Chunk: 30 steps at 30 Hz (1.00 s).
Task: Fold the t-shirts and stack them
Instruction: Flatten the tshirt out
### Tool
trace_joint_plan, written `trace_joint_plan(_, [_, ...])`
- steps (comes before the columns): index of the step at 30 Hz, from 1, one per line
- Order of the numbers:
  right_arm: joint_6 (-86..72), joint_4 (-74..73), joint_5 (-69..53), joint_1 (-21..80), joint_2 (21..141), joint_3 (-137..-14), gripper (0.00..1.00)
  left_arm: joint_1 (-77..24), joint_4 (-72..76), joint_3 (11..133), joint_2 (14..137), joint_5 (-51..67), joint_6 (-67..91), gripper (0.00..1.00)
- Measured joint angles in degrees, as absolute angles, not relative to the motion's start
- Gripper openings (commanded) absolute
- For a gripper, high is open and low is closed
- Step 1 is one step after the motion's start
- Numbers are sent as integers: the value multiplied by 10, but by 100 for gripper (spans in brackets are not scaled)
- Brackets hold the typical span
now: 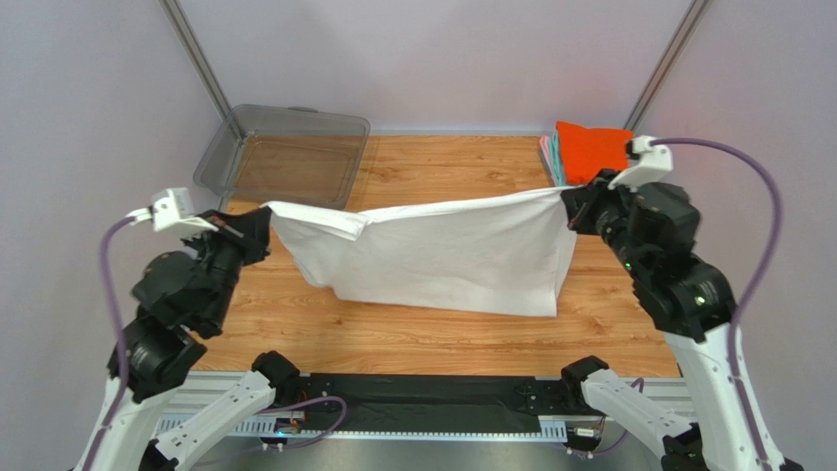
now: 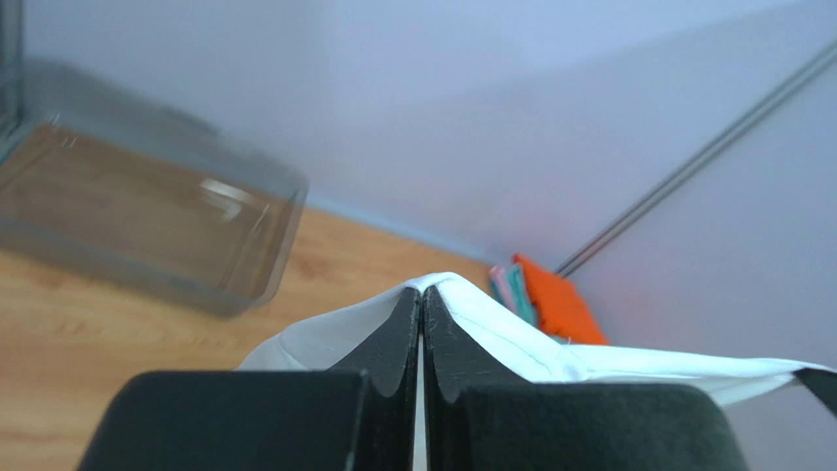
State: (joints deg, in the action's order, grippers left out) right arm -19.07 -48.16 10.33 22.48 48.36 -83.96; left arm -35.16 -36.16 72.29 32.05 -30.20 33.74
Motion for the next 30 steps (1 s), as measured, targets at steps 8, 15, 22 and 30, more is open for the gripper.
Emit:
trace_joint_plan(8, [-165,-496,74,226,464,-1058,0,-352,-309,975,363,-160,263,0])
trace_joint_plan(15, [-151,-509,44,226,462,-1120,0,-352,-306,1068,401,-89,239,0])
trace_joint_plan(22, [-132,-519,79,227,497,-1091,0,-352,-306,1074,466,-140,206,0])
trace_joint_plan(30, [-97,-446,143,179,624,-976,0,-329,-251,1096,684,-329,104,0])
